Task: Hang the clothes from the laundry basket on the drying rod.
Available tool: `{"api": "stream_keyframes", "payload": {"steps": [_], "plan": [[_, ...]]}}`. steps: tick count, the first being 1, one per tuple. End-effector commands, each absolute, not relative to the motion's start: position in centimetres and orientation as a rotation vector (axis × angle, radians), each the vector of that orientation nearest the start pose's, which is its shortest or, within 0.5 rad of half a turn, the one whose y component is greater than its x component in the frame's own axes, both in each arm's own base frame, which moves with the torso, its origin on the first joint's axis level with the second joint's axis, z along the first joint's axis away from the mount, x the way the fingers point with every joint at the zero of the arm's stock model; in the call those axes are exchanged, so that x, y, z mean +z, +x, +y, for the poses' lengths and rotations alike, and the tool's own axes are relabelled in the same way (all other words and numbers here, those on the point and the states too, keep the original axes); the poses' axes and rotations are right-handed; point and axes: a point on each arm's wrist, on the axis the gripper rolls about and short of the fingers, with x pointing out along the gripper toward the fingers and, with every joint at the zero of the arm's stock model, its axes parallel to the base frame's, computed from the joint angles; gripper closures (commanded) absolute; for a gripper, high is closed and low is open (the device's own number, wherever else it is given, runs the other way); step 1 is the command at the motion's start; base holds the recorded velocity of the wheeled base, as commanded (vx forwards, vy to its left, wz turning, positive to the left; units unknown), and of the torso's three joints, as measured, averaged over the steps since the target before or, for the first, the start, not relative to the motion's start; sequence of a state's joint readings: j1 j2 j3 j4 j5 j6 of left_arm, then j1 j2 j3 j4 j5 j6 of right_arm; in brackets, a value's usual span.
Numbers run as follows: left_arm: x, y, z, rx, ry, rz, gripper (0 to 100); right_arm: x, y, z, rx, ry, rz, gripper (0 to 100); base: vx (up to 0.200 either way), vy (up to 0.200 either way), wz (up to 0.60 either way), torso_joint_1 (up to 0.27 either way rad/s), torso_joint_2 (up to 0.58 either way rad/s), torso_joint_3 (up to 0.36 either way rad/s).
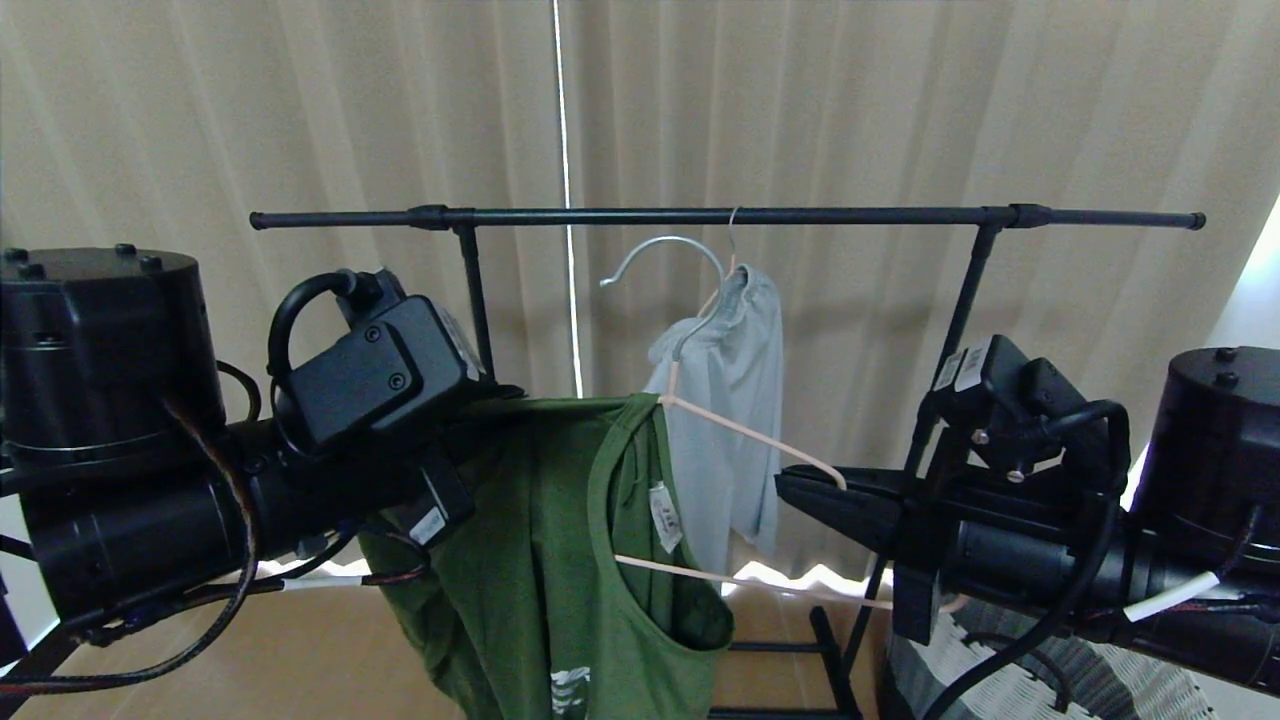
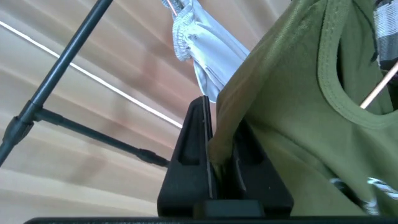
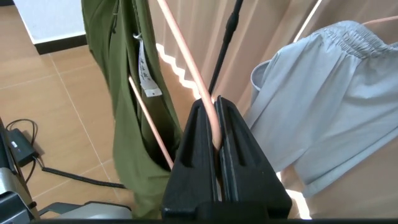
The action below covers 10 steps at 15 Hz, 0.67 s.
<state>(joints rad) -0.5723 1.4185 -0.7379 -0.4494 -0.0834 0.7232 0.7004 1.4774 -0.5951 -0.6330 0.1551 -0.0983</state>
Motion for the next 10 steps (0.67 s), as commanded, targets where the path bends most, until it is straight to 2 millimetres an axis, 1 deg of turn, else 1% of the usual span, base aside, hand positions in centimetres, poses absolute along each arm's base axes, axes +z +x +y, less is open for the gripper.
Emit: {"api": "stream_keyframes", "payload": {"steps": [1,4,5,8,10], "plan": [[22.1,19.8,-12.9,-0.697,0.745,-0.047,100,18.9,18.1,15.7,0.862,-0.158,0.197,100,0.000,0.000,0.00,0.000,0.00,0.000],[21.9,19.8,-12.9,-0.666,0.738,-0.087,100,18.9,18.1,15.7,0.862,-0.158,0.197,100,0.000,0.000,0.00,0.000,0.00,0.000],[21.8,19.8,-12.9,-0.646,0.740,-0.078,100,18.8,18.1,15.7,0.860,-0.160,0.200,0,0.000,0.000,0.00,0.000,0.00,0.000],[21.9,19.9,-12.6,-0.606,0.740,-0.068,100,18.8,18.1,15.7,0.857,-0.159,0.199,0,0.000,0.000,0.00,0.000,0.00,0.000],[21.9,20.4,-11.7,-0.530,0.746,-0.038,100,18.8,18.1,15.4,0.846,-0.152,0.175,0,0.000,0.000,0.00,0.000,0.00,0.000]]}}
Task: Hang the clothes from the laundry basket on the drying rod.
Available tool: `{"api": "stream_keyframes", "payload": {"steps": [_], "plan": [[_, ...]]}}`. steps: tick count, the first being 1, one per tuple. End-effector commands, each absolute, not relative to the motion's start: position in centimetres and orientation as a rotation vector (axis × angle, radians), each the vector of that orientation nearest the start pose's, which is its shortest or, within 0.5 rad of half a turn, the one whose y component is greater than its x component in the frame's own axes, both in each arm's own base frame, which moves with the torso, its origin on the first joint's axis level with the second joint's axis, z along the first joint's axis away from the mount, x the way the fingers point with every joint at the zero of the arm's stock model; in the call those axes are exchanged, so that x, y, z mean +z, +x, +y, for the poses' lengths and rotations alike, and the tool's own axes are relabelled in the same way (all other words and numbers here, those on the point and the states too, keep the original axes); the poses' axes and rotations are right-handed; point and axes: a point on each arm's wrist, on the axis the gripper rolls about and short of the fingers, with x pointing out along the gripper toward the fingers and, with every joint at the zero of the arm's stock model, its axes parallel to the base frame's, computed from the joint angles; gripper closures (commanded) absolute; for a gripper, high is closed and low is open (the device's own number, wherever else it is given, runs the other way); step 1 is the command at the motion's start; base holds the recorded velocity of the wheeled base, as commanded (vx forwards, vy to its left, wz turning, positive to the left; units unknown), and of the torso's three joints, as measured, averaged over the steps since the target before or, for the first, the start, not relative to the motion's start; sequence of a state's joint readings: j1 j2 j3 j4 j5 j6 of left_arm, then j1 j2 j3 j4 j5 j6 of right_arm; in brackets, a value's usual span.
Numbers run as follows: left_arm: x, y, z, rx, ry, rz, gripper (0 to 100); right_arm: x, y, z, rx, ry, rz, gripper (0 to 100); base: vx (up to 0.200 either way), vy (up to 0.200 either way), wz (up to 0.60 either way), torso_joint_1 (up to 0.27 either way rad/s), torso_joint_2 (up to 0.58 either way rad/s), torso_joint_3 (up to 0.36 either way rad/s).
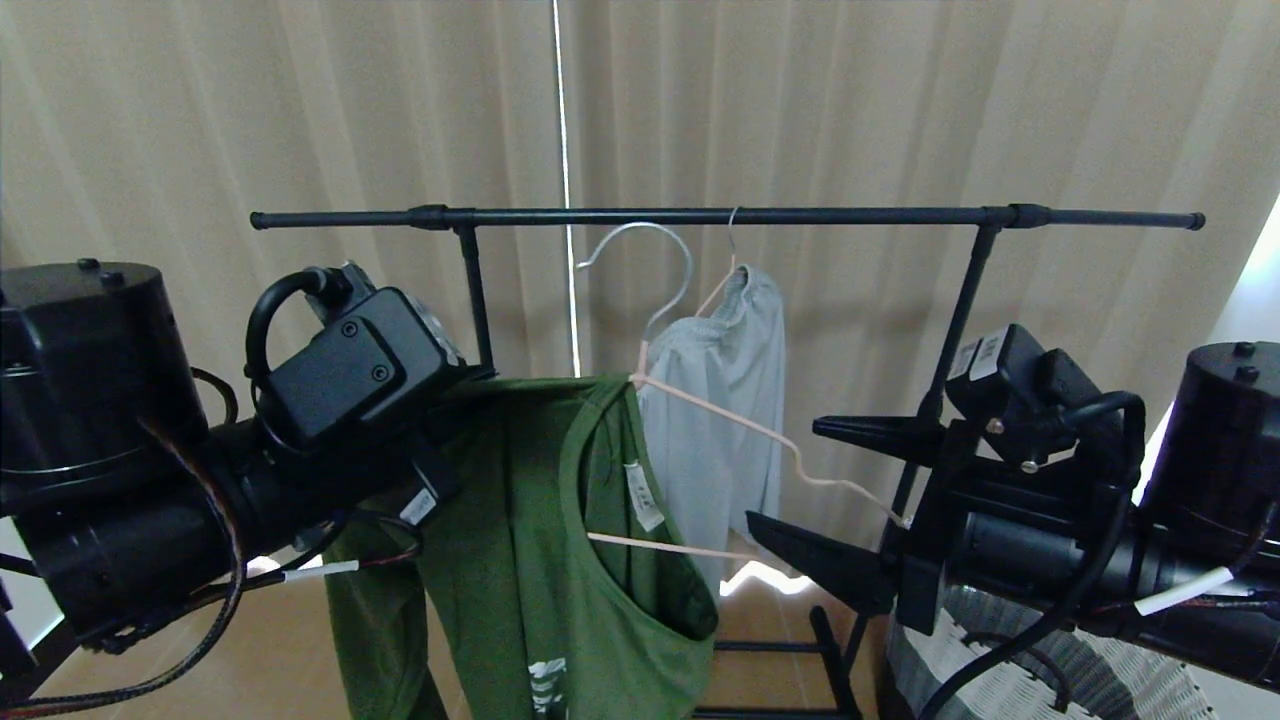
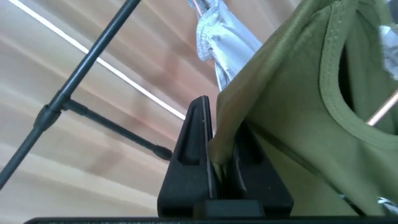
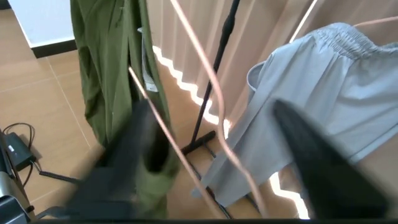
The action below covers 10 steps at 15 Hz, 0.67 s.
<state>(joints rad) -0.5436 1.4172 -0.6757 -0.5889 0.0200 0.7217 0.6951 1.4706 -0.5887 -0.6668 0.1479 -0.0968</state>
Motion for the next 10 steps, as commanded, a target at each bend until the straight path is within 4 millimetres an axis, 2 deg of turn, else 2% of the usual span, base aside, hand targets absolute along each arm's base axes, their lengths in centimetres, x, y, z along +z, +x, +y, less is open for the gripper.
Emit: {"api": "stream_keyframes", "payload": {"steps": [1,3,6,10], "plan": [[21.8,20.5,-11.4,-0.484,0.750,-0.020,100,18.6,18.2,15.2,0.832,-0.150,0.164,0,0.000,0.000,0.00,0.000,0.00,0.000],[21.8,20.8,-10.7,-0.370,0.758,0.023,100,17.8,18.3,14.4,0.795,-0.155,0.170,0,0.000,0.000,0.00,0.000,0.00,0.000],[22.0,20.7,-10.3,-0.249,0.751,0.055,100,17.6,18.2,14.2,0.784,-0.156,0.180,0,0.000,0.000,0.00,0.000,0.00,0.000],[22.2,20.9,-10.2,-0.188,0.643,0.079,100,16.9,18.2,14.2,0.783,-0.162,0.207,0,0.000,0.000,0.00,0.000,0.00,0.000]]}}
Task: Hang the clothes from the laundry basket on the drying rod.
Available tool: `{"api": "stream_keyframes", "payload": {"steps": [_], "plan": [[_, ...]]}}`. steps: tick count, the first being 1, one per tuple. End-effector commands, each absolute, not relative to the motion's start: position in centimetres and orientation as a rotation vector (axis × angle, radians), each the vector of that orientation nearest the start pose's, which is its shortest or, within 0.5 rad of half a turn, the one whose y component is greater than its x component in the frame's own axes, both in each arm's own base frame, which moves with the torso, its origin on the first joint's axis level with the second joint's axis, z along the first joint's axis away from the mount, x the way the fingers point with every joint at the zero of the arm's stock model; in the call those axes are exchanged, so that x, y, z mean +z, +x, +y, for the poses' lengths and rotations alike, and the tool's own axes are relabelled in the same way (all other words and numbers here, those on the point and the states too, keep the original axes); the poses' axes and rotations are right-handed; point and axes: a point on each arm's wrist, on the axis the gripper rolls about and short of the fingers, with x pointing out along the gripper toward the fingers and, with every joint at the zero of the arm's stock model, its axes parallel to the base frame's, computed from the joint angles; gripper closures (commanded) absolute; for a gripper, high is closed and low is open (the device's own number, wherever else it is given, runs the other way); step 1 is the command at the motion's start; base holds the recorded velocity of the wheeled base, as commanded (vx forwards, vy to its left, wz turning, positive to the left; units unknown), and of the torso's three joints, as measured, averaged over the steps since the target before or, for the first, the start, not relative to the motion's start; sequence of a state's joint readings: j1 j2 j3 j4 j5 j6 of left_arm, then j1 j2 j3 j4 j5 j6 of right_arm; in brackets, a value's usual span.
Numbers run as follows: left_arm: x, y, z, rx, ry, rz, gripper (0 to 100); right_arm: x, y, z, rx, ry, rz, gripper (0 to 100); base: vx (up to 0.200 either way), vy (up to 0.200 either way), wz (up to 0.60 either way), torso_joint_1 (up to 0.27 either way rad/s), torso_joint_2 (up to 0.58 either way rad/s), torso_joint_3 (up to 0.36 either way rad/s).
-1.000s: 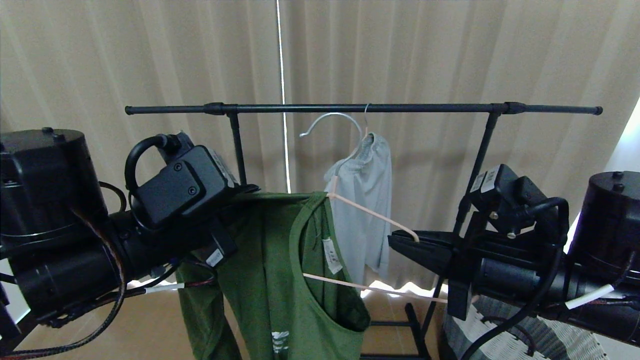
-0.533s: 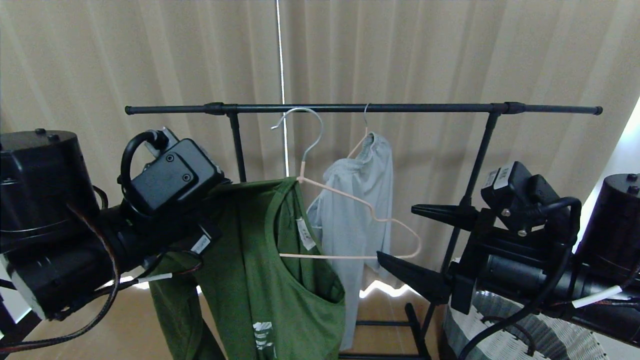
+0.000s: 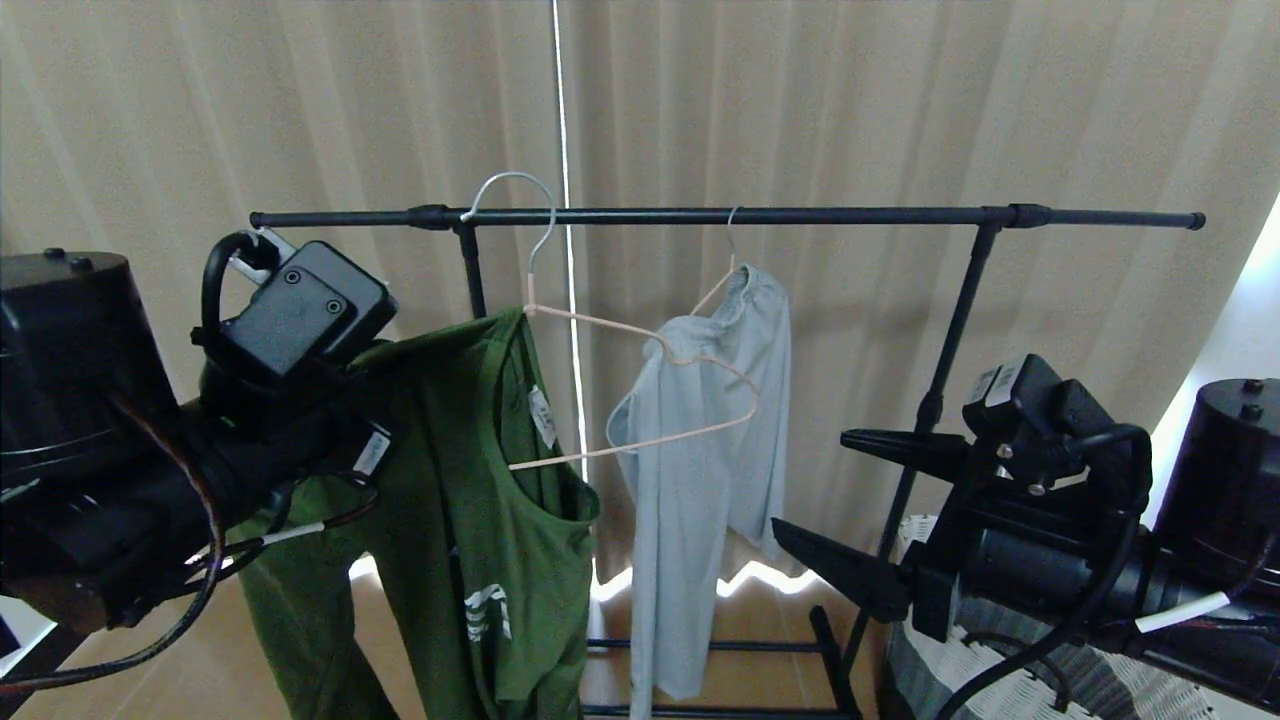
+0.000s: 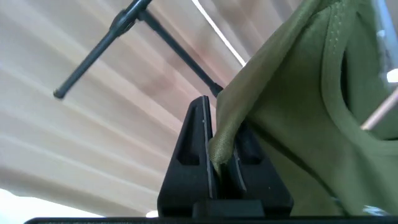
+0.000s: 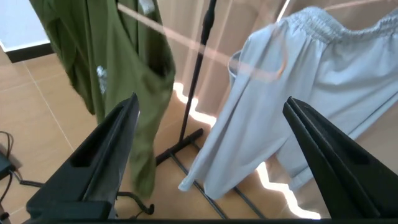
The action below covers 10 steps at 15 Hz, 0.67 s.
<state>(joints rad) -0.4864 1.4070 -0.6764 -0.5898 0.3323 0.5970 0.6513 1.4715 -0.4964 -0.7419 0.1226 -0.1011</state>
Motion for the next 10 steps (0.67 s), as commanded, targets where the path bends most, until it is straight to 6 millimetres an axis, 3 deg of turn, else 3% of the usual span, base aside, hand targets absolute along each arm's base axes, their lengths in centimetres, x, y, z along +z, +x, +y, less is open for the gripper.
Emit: {"api": "stream_keyframes", "payload": {"steps": [1,4,10], "plan": [[22.2,21.0,-10.3,-0.186,0.605,0.082,100,16.7,18.3,14.3,0.786,-0.163,0.217,0,0.000,0.000,0.00,0.000,0.00,0.000],[23.2,20.9,-10.7,-0.190,0.540,0.048,100,15.5,18.0,15.1,0.819,-0.175,0.262,0,0.000,0.000,0.00,0.000,0.00,0.000],[25.3,19.5,-12.6,-0.288,0.453,-0.045,100,15.2,18.7,17.1,0.858,-0.159,0.241,0,0.000,0.000,0.00,0.000,0.00,0.000]]}}
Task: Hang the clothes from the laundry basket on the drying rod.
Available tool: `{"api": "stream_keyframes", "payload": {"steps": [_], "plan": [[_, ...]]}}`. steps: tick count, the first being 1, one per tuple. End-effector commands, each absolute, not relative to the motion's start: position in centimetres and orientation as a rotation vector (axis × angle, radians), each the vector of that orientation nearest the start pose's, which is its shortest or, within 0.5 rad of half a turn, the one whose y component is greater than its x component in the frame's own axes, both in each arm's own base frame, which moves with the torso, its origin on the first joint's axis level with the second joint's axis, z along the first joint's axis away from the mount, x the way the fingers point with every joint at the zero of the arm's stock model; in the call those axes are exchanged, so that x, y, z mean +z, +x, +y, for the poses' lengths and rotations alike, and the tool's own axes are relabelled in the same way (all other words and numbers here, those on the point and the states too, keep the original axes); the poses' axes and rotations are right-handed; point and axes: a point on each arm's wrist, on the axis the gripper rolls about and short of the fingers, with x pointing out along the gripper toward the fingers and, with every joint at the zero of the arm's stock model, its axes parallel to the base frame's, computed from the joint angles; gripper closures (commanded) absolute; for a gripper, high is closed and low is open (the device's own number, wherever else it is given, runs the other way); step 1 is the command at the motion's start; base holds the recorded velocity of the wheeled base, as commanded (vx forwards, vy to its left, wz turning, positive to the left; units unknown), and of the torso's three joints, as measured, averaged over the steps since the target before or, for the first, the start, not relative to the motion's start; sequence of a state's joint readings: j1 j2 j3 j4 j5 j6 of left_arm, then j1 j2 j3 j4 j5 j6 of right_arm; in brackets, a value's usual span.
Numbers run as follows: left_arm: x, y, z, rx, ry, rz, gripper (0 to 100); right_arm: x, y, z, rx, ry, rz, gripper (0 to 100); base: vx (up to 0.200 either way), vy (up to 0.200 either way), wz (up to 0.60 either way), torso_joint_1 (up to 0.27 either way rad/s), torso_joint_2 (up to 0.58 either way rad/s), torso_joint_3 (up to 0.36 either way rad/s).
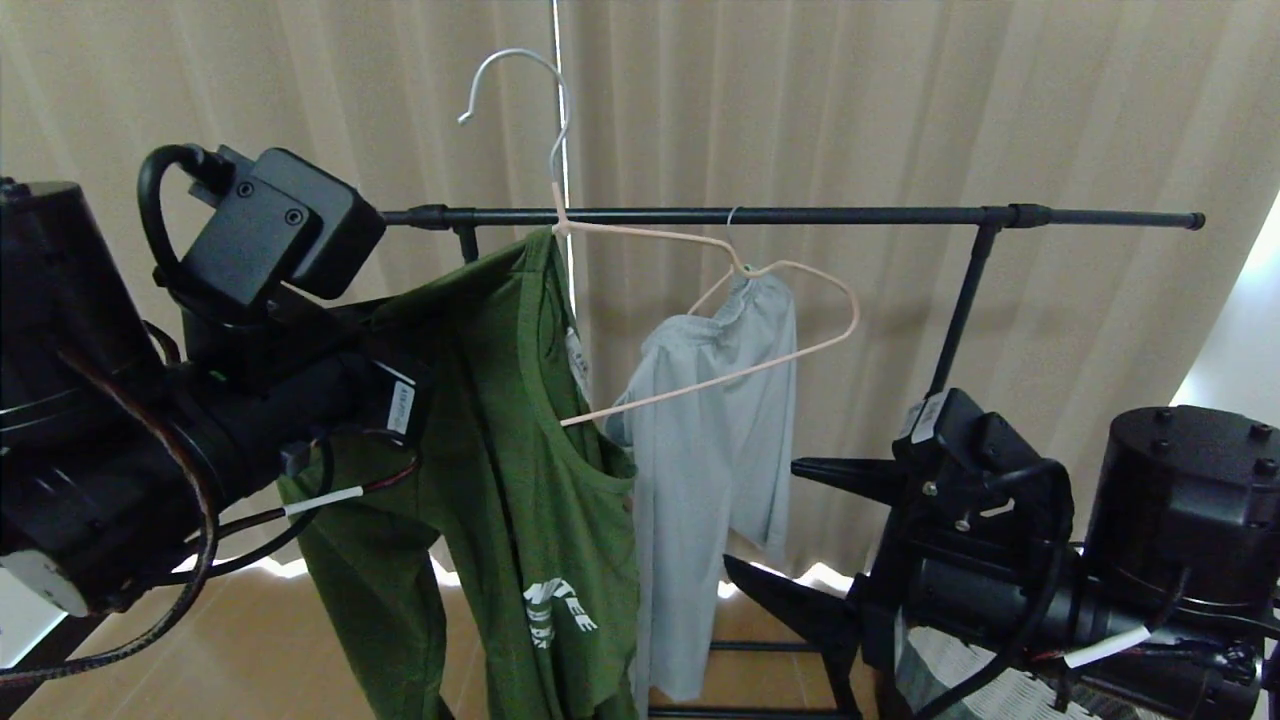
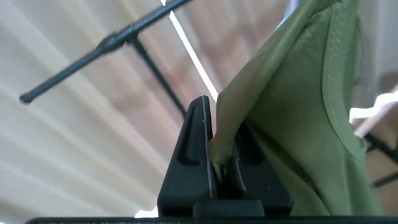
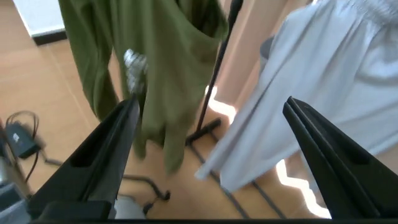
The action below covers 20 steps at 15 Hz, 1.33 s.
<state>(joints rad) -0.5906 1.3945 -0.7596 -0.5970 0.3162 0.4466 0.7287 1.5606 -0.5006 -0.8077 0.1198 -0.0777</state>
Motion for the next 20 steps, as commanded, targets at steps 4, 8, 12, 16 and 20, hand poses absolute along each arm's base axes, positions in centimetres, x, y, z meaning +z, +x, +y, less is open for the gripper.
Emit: {"api": "stream_keyframes", "payload": {"steps": [4,8,12,16,20], "plan": [[26.1,18.5,-13.1,-0.336,0.439,-0.086,100,14.7,20.9,18.9,0.771,-0.132,0.153,0,0.000,0.000,0.00,0.000,0.00,0.000],[26.4,18.0,-13.5,-0.362,0.432,-0.104,100,13.8,21.9,19.8,0.757,-0.118,0.124,0,0.000,0.000,0.00,0.000,0.00,0.000],[26.9,18.0,-13.6,-0.360,0.422,-0.120,100,13.4,21.9,19.8,0.760,-0.123,0.139,0,0.000,0.000,0.00,0.000,0.00,0.000],[27.3,17.7,-13.3,-0.356,0.410,-0.135,100,12.3,21.3,19.2,0.750,-0.143,0.184,0,0.000,0.000,0.00,0.000,0.00,0.000],[27.6,17.6,-13.2,-0.352,0.393,-0.140,100,12.0,21.4,18.1,0.689,-0.152,0.203,0,0.000,0.000,0.00,0.000,0.00,0.000]]}}
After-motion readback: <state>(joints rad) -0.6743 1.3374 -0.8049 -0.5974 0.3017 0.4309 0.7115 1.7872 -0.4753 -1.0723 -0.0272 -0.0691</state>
